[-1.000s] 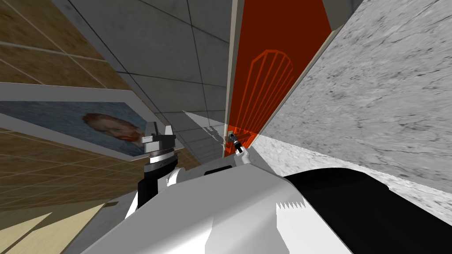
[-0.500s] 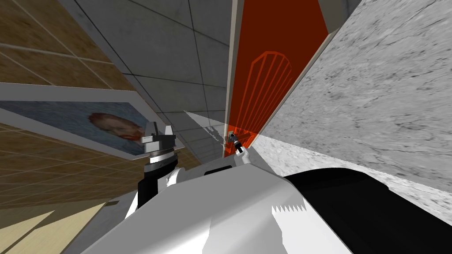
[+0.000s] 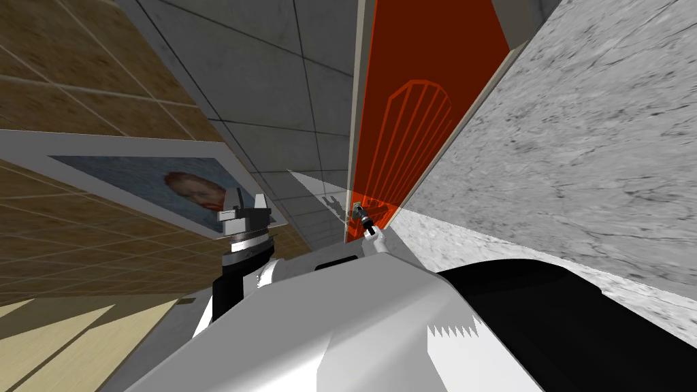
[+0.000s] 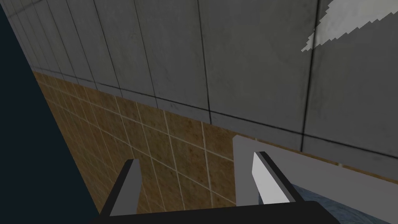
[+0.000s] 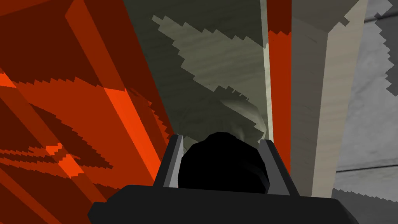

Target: Pull the door open

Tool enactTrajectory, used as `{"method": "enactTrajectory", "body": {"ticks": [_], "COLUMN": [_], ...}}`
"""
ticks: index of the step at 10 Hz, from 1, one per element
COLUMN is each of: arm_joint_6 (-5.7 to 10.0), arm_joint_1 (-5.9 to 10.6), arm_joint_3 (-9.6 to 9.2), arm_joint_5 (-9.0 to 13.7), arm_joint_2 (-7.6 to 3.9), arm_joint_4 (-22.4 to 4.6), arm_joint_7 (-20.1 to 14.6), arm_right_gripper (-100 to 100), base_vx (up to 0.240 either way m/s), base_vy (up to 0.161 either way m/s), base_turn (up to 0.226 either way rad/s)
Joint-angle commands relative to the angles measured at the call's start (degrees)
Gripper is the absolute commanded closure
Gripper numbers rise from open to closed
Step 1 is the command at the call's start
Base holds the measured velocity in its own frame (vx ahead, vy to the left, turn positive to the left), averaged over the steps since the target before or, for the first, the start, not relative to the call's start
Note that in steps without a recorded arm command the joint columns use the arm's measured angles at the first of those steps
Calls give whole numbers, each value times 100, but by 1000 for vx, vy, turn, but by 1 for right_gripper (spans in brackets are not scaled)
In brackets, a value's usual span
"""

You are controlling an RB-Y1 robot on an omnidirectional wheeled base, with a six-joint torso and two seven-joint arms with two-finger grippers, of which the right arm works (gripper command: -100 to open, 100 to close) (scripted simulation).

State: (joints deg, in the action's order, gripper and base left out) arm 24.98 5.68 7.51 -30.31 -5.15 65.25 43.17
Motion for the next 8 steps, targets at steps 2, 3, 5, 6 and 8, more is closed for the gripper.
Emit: {"method": "enactTrajectory", "body": {"ticks": [2,3,5,6,8], "arm_joint_6": [29,32,36,40,45], "arm_joint_1": [23,38,54,73,93], "arm_joint_3": [-75,-93,-112,-135,-158], "arm_joint_5": [181,305,430,583,739], "arm_joint_2": [10,-13,-36,-63,-91], "arm_joint_4": [-53,-76,-100,-128,-158], "arm_joint_7": [-359,-570,-782,-968,-1237], "arm_right_gripper": [100,100,100,100,100], "base_vx": [-46,-44,-42,-48,-42], "base_vy": [-19,-16,-9,-13,-19], "base_turn": [64,58,72,115,52]}}
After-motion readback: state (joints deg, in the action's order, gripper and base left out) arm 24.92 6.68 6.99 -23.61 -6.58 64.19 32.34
